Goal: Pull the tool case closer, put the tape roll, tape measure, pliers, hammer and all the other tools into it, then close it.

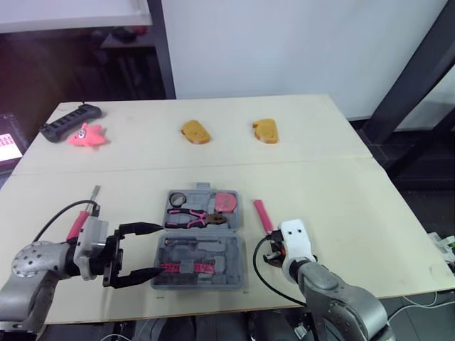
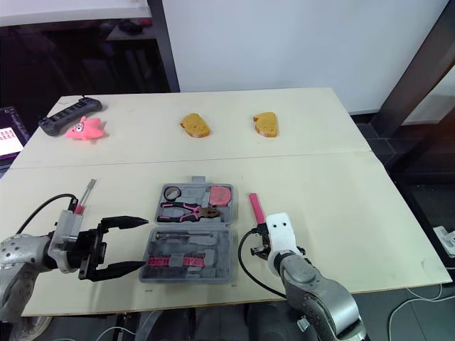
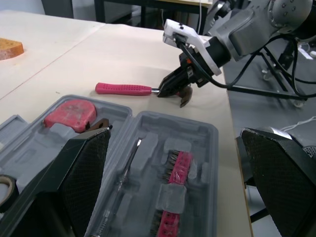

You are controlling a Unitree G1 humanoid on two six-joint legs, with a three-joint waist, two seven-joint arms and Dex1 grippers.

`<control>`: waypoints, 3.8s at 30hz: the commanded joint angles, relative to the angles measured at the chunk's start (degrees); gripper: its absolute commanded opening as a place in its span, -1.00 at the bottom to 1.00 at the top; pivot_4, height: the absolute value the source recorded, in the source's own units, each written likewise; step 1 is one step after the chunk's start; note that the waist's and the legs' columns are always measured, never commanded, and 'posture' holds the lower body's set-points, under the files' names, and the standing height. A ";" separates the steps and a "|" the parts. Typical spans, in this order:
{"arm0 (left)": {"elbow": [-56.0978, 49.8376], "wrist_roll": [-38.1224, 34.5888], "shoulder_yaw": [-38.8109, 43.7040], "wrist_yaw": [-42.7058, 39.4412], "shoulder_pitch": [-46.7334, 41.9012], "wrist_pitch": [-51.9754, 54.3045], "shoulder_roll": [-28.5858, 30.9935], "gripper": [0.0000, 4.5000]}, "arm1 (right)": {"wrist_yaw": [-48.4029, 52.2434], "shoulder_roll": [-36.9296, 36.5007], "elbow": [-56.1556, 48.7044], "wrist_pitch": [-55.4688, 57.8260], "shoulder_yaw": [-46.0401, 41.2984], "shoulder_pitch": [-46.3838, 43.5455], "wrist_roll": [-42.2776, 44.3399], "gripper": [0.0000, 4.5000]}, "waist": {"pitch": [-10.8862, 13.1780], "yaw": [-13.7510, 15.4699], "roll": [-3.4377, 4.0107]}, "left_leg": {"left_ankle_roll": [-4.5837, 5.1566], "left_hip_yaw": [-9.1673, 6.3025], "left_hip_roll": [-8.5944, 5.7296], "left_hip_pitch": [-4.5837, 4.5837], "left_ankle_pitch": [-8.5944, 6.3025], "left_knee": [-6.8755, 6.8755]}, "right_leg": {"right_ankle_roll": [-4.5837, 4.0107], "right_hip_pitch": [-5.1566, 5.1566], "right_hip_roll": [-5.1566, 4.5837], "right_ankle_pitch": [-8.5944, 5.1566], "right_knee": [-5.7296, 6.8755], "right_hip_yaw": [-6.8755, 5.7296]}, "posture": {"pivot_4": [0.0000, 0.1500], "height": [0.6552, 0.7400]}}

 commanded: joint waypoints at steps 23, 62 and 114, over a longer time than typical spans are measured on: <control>11.93 -0.30 15.56 -4.53 9.41 -2.66 3.77 1.00 | 48.24 -13.43 -0.79 15.96 20.55 -53.52 5.90 -0.96 | 0.57 -0.52 0.57 | 0.05 -0.02 0.00 -0.18 -0.03 -0.12 | 0.06 -0.22 -0.09 0.00 -0.03 -0.12 | 1.00 1.00; 14.66 0.78 13.31 -10.23 8.85 -4.18 4.73 1.00 | 49.31 -3.24 3.30 33.32 32.38 -65.21 1.42 -0.96 | 0.61 -0.91 0.63 | 0.04 -0.01 0.01 -0.20 -0.03 -0.08 | 0.06 -0.33 -0.08 0.04 0.02 -0.12 | 1.00 1.00; 14.62 1.15 11.34 -8.68 8.47 -4.98 2.96 1.00 | 41.10 5.85 18.25 32.24 39.70 -63.67 0.74 -0.78 | 0.61 -1.73 0.63 | 0.04 -0.04 0.01 -0.51 -0.02 -0.08 | 0.24 -0.72 -0.07 0.14 0.25 -0.15 | 1.00 1.00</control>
